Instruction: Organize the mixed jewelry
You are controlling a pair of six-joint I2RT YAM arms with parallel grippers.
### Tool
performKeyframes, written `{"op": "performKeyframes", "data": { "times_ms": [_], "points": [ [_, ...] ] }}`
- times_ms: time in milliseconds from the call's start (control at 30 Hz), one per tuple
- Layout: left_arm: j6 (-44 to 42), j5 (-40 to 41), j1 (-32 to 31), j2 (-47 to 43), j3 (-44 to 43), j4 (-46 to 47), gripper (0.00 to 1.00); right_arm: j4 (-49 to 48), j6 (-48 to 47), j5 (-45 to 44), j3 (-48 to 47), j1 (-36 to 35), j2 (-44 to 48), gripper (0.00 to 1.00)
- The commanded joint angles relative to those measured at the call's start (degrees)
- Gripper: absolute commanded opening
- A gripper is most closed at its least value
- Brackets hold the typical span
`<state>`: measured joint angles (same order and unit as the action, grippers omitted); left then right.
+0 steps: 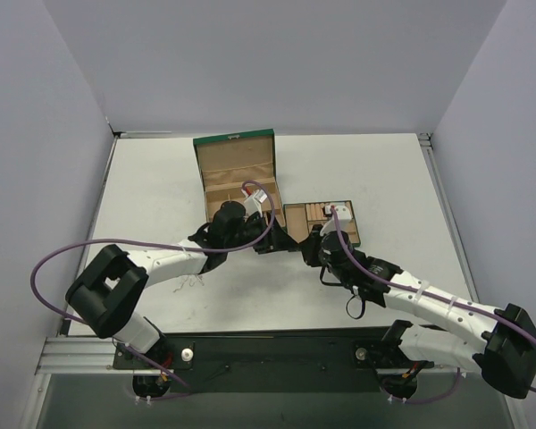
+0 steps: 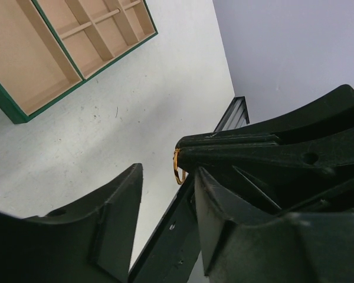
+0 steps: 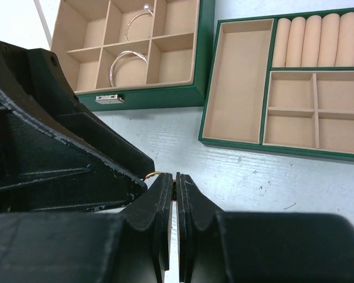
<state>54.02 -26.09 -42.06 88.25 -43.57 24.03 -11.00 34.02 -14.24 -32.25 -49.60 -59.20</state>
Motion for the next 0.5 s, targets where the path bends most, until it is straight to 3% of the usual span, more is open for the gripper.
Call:
{"op": "performKeyframes", "data": {
  "times_ms": [0,467],
  "points": [
    [0.8,0.6,-0.6,0.7,-2.3,4.7,0.47,-3.1,-0.2,-2.3,0.8,-0.5,1.7,0.00],
    [2.1,-0.5,-1.3,2.5,-2.7,7.6,0.28,-3.5,0.2,-1.8,0.8,-0.5,1.4,0.00]
  ]
}}
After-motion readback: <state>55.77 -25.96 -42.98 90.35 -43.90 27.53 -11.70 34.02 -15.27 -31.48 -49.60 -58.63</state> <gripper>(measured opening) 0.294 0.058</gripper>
